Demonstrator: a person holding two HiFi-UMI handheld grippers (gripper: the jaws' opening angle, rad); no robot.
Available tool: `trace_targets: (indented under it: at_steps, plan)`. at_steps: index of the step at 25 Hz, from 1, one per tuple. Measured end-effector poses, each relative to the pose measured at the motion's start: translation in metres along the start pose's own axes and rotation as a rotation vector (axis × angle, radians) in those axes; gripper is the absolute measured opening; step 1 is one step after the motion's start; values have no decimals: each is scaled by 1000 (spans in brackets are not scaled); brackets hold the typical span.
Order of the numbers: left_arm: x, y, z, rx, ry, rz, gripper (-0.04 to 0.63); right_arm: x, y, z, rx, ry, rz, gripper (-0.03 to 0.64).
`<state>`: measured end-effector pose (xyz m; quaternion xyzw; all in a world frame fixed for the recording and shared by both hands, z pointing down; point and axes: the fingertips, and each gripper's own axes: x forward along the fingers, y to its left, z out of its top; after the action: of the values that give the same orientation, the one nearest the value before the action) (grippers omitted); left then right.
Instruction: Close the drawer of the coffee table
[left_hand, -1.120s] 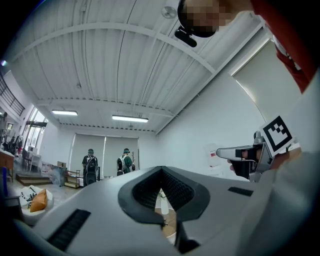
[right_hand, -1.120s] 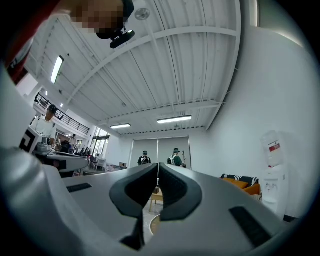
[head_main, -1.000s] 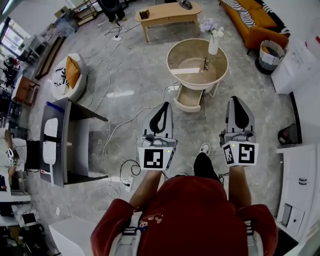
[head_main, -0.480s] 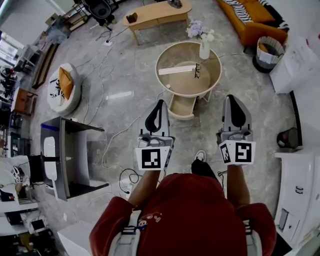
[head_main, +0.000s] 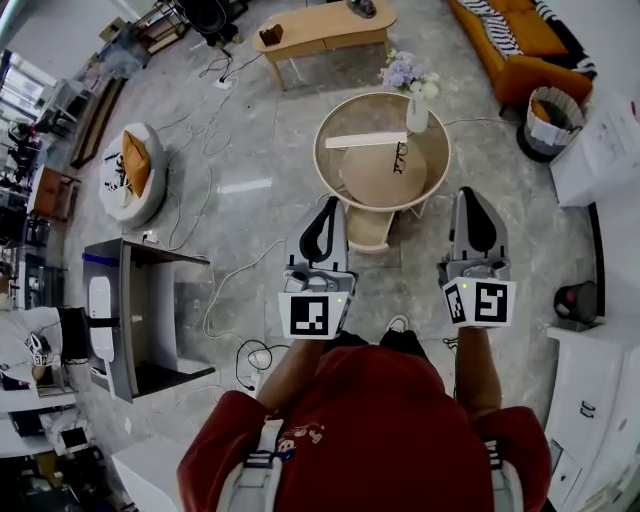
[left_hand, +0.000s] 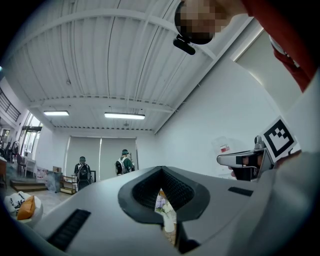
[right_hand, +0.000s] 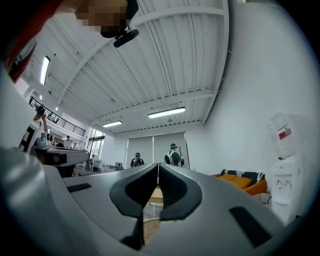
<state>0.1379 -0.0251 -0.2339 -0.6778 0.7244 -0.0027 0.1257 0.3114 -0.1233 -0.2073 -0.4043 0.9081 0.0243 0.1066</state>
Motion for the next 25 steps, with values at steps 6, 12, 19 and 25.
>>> trace_targets:
  at_steps: [6,12,19,25]
  plan:
    - [1,32,-10,-42,-27,-6,12,16,24,-7,-19,-2,-17,21]
    - [-8,105,-37,-5,14,-101,12,46,89,-14,-49,6,-93,21]
    - [-22,216,-59,-48,46,-226,12,83,183,-20,53,-30,-255,22]
    - [-33,284,-72,-78,49,-292,12,99,250,-22,-4,-25,-327,21]
